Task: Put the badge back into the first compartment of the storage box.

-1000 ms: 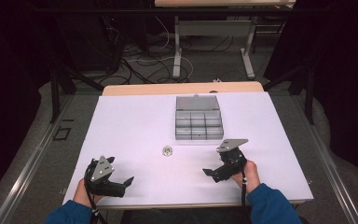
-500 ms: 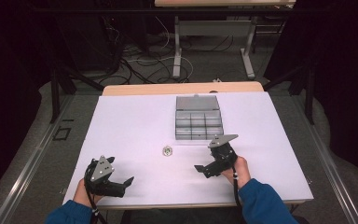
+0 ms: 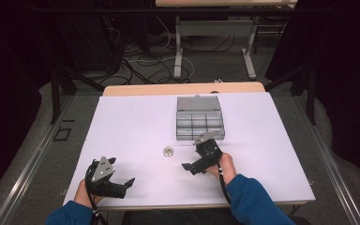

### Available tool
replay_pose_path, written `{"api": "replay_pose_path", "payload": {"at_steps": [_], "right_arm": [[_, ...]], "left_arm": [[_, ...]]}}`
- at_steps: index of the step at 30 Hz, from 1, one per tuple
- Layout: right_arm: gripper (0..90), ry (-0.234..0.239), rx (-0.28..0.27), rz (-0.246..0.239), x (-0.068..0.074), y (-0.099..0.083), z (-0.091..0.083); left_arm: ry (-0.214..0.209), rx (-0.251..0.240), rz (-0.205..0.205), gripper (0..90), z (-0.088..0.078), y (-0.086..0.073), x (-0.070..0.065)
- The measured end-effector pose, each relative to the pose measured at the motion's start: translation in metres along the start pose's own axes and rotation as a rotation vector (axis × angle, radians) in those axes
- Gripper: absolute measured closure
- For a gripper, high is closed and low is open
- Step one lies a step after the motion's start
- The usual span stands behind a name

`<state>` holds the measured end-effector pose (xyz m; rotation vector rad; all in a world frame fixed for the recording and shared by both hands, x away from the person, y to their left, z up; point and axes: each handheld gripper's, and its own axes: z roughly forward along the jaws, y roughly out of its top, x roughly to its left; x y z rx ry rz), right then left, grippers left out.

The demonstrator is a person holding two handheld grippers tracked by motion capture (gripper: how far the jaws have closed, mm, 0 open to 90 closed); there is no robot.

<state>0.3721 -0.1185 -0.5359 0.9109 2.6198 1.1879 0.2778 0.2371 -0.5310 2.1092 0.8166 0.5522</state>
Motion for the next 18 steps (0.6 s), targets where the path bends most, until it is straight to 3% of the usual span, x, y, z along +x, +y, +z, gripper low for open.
{"api": "replay_pose_path", "payload": {"at_steps": [2, 4, 8, 11, 15, 18], "right_arm": [[0.0, -0.003, 0.008, -0.006, -0.001, 0.002, 0.002], [0.0, -0.01, -0.017, -0.012, -0.002, 0.004, 0.007], [3.8, -0.008, -0.007, 0.013, -0.001, 0.009, 0.014], [16.6, -0.01, -0.006, 0.021, -0.001, 0.017, 0.018], [23.9, -0.017, -0.024, 0.035, -0.001, 0.024, 0.025], [30.9, -0.01, -0.004, 0.038, 0.001, 0.029, 0.031]], "left_arm": [[-0.005, 0.007, 0.003, 0.5, -0.001, 0.0, 0.001], [-0.006, 0.006, 0.002, 0.5, -0.001, 0.0, 0.001], [-0.007, 0.009, 0.003, 0.5, 0.0, 0.0, 0.0], [-0.005, 0.006, 0.003, 0.5, 0.0, 0.0, 0.0], [-0.002, 0.0, 0.007, 0.5, 0.0, 0.0, 0.0], [-0.001, 0.0, 0.008, 0.5, 0.0, 0.0, 0.001]]}}
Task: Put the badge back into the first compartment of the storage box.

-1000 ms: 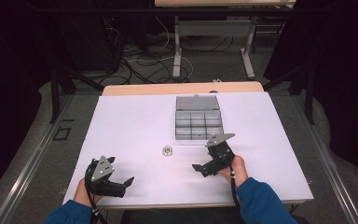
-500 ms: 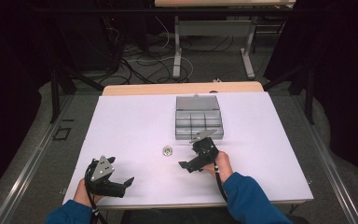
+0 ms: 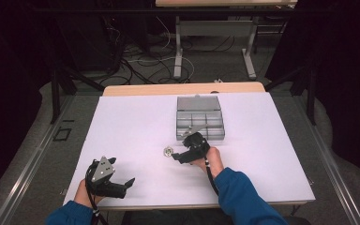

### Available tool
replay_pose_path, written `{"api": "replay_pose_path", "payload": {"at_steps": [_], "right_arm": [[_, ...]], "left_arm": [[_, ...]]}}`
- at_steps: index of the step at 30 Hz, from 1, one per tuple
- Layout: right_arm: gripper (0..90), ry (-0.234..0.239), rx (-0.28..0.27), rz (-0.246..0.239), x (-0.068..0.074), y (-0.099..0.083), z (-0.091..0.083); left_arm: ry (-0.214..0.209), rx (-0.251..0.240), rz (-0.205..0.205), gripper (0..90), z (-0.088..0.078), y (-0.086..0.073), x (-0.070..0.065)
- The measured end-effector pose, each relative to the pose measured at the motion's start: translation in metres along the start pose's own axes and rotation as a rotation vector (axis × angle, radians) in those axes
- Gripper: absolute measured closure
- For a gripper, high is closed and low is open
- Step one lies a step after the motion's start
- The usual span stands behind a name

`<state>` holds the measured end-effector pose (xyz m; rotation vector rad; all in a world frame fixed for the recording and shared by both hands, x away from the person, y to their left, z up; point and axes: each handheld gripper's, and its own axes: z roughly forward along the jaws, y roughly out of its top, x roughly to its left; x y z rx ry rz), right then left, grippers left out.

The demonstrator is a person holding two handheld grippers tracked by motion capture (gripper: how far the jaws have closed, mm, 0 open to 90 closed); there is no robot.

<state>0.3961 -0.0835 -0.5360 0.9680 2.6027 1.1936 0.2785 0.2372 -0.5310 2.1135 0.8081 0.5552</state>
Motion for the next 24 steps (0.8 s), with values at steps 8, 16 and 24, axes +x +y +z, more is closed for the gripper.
{"api": "replay_pose_path", "payload": {"at_steps": [8, 16, 24], "right_arm": [[45.0, -0.006, 0.036, 0.009, 0.004, 0.009, 0.023], [54.9, -0.029, 0.068, 0.026, 0.006, 0.016, 0.035], [59.8, -0.03, 0.1, 0.051, 0.007, 0.016, 0.042]], "left_arm": [[-0.002, 0.0, -0.004, 0.5, 0.0, 0.0, 0.0], [-0.013, 0.01, -0.003, 0.5, 0.0, 0.0, -0.001], [-0.011, 0.011, -0.005, 0.5, 0.0, 0.001, -0.001]]}}
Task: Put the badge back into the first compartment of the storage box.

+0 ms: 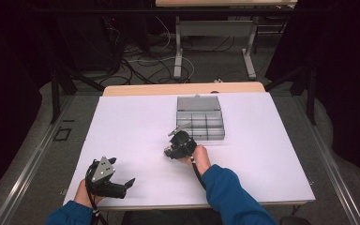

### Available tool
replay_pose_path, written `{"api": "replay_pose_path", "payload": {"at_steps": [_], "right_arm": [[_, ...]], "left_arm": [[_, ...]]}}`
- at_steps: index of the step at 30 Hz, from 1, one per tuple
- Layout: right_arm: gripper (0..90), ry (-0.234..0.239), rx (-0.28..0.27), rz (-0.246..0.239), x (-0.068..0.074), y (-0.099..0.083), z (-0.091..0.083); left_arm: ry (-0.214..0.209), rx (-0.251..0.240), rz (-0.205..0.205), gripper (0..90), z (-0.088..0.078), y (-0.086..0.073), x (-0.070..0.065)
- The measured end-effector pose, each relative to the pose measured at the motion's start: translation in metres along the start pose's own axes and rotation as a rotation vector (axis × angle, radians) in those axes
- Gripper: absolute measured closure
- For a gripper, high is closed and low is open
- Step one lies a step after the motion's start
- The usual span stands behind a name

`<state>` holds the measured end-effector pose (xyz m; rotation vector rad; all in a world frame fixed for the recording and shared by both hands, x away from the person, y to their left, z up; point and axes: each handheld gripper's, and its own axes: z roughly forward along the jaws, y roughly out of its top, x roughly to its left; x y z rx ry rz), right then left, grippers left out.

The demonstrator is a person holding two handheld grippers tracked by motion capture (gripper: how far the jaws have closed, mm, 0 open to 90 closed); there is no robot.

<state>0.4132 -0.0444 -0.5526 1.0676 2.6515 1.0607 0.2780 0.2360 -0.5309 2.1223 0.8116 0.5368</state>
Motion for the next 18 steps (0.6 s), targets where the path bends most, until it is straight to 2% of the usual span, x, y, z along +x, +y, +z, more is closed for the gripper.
{"api": "replay_pose_path", "payload": {"at_steps": [5, 6, 7, 11, 14, 16, 17, 18], "right_arm": [[64.2, 0.008, 0.006, 0.004, -0.0003, 0.0007, -0.0001], [64.5, 0.015, 0.0, -0.009, -0.0021, 0.001, 0.0006], [65.0, 0.017, 0.008, 0.01, -0.0019, 0.0015, 0.0002], [65.6, 0.018, 0.007, 0.007, -0.002, 0.0014, -0.0001], [68.4, 0.028, -0.007, 0.007, -0.0044, 0.0012, -0.0005], [73.5, 0.029, -0.015, 0.029, -0.0036, 0.0008, -0.0047], [74.8, 0.032, -0.03, 0.008, -0.0048, 0.0008, -0.0052], [75.6, 0.032, -0.025, 0.022, -0.0036, 0.0008, -0.0065]], "left_arm": [[0.001, -0.002, 0.004, 0.5, -0.0002, -0.0001, 0.0005], [0.001, -0.003, 0.004, 0.5, -0.0002, -0.0001, 0.0005], [0.001, -0.001, -0.001, 0.5, 0.0001, -0.0001, 0.0002], [0.002, -0.001, 0.0, 0.5, 0.0001, -0.0001, 0.0], [0.002, -0.002, 0.0, 0.5, 0.0, -0.0001, 0.0001], [0.002, -0.001, 0.001, 0.5, 0.0004, 0.0, -0.0001], [0.002, -0.001, 0.001, 0.5, 0.0004, 0.0, -0.0001], [0.002, -0.001, 0.0, 0.5, 0.0004, 0.0, -0.0001]]}}
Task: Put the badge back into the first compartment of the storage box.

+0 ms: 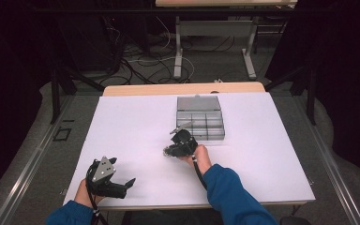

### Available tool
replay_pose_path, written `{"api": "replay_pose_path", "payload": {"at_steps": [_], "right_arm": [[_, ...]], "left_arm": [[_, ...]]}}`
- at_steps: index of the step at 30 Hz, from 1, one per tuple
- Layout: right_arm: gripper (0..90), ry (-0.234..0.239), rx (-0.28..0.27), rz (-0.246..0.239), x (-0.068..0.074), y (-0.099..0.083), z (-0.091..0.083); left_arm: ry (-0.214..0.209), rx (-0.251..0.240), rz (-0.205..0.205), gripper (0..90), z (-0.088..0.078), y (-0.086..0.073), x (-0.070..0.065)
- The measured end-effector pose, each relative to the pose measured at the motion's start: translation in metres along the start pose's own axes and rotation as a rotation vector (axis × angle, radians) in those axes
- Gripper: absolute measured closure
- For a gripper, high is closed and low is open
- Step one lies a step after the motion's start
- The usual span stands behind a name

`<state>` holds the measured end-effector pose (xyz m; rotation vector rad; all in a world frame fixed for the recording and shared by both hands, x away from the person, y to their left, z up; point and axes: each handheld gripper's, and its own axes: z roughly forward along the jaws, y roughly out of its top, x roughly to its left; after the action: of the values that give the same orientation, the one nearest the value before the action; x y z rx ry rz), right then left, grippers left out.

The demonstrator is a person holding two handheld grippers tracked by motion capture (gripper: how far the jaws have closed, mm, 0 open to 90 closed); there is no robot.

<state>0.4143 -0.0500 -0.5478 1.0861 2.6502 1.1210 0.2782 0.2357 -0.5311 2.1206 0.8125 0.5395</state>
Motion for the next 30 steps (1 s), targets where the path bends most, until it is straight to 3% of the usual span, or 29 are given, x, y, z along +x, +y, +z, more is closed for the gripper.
{"api": "replay_pose_path", "payload": {"at_steps": [3, 4, 10, 16, 30], "right_arm": [[76.6, 0.004, -0.014, -0.009, -0.001, 0.0, 0.0], [78.3, 0.017, -0.009, 0.016, -0.001, 0.0, -0.001], [84.6, 0.04, -0.019, 0.023, 0.0, 0.0, -0.005], [88.3, 0.073, -0.033, 0.005, 0.003, 0.001, -0.007], [88.5, 0.031, -0.074, -0.002, 0.009, 0.0, -0.02]], "left_arm": [[0.001, 0.0, 0.0, 0.5, 0.0, 0.0, 0.0], [0.001, 0.0, 0.0, 0.5, 0.0, 0.0, 0.0], [0.0, 0.001, 0.001, 0.5, 0.0, 0.0, 0.0], [-0.001, 0.002, 0.001, 0.5, 0.0, 0.0, 0.0], [-0.002, 0.001, 0.003, 0.5, 0.0, 0.0, 0.001]]}}
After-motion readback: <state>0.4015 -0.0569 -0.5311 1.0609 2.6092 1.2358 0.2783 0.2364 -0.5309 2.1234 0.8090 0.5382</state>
